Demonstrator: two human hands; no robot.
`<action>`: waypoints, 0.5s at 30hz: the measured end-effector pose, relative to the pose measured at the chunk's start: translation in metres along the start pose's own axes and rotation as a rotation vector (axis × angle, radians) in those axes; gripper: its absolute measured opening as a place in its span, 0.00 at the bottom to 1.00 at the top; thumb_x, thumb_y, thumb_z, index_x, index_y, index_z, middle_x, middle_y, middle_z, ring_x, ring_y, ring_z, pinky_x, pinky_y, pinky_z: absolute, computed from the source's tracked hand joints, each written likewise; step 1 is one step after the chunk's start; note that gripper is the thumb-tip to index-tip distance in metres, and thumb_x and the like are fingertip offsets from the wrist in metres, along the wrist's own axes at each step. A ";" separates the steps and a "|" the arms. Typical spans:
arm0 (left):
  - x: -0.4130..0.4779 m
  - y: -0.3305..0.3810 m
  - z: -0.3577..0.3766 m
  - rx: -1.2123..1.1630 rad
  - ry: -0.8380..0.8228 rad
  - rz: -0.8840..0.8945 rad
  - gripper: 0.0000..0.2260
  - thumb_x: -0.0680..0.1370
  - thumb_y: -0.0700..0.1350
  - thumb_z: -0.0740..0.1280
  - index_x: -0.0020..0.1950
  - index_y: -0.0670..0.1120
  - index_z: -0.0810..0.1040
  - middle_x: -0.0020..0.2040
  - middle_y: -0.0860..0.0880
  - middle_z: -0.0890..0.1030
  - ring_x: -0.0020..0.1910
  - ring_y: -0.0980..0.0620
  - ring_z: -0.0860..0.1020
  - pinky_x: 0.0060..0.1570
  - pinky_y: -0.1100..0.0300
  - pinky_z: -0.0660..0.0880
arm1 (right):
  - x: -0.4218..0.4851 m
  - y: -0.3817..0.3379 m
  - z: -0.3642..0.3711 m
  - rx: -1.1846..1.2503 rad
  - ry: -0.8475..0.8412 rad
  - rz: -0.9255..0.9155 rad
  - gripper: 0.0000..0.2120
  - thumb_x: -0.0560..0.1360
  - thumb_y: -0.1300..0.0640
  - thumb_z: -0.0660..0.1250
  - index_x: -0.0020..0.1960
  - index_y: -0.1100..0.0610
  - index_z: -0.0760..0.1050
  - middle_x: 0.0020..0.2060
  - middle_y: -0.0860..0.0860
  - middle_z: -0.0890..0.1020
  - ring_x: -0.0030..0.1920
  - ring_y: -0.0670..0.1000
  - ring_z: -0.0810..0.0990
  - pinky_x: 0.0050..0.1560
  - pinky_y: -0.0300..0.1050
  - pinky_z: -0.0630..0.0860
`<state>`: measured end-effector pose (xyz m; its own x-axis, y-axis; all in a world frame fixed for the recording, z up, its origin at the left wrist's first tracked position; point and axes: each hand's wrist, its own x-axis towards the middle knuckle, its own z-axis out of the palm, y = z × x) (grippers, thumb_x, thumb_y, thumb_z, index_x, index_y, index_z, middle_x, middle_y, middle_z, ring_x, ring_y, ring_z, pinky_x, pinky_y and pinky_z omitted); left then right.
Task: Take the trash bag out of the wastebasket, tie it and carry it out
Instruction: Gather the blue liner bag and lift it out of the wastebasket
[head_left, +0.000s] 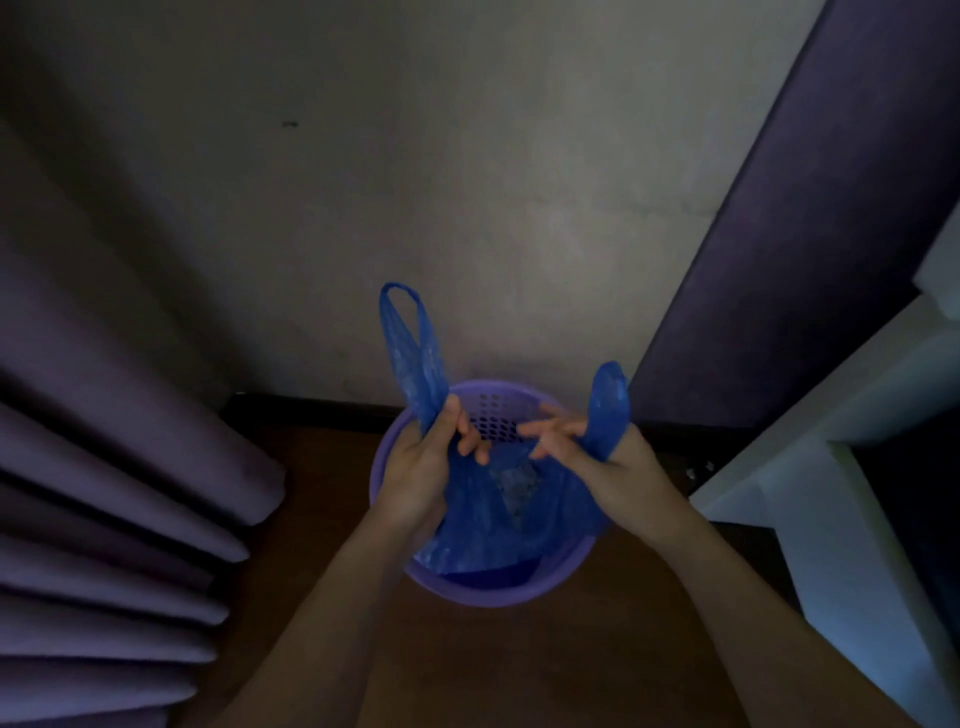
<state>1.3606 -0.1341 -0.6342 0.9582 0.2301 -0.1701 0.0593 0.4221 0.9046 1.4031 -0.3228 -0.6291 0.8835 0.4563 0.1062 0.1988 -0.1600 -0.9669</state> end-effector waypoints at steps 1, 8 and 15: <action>-0.002 0.002 0.000 0.008 0.019 -0.005 0.16 0.84 0.47 0.58 0.38 0.44 0.69 0.28 0.51 0.67 0.28 0.51 0.70 0.46 0.52 0.71 | 0.003 -0.002 0.004 0.081 0.042 0.029 0.15 0.77 0.51 0.63 0.42 0.61 0.80 0.42 0.51 0.87 0.58 0.45 0.83 0.66 0.42 0.74; -0.014 0.009 0.005 0.402 0.020 0.154 0.17 0.83 0.49 0.60 0.35 0.55 0.74 0.27 0.56 0.72 0.29 0.60 0.72 0.44 0.55 0.78 | 0.025 -0.018 0.013 0.563 0.244 0.271 0.08 0.81 0.53 0.65 0.44 0.52 0.71 0.26 0.45 0.62 0.24 0.46 0.59 0.22 0.39 0.63; -0.029 0.013 0.005 1.093 -0.307 0.574 0.17 0.80 0.42 0.63 0.63 0.60 0.65 0.56 0.70 0.76 0.54 0.68 0.75 0.50 0.71 0.73 | 0.027 -0.029 0.027 0.574 0.069 0.329 0.21 0.83 0.64 0.54 0.34 0.58 0.74 0.24 0.50 0.75 0.26 0.49 0.72 0.30 0.44 0.69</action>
<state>1.3345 -0.1399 -0.6157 0.9390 -0.1344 0.3165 -0.3255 -0.6438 0.6925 1.4100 -0.2820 -0.6043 0.8886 0.4030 -0.2192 -0.3262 0.2191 -0.9196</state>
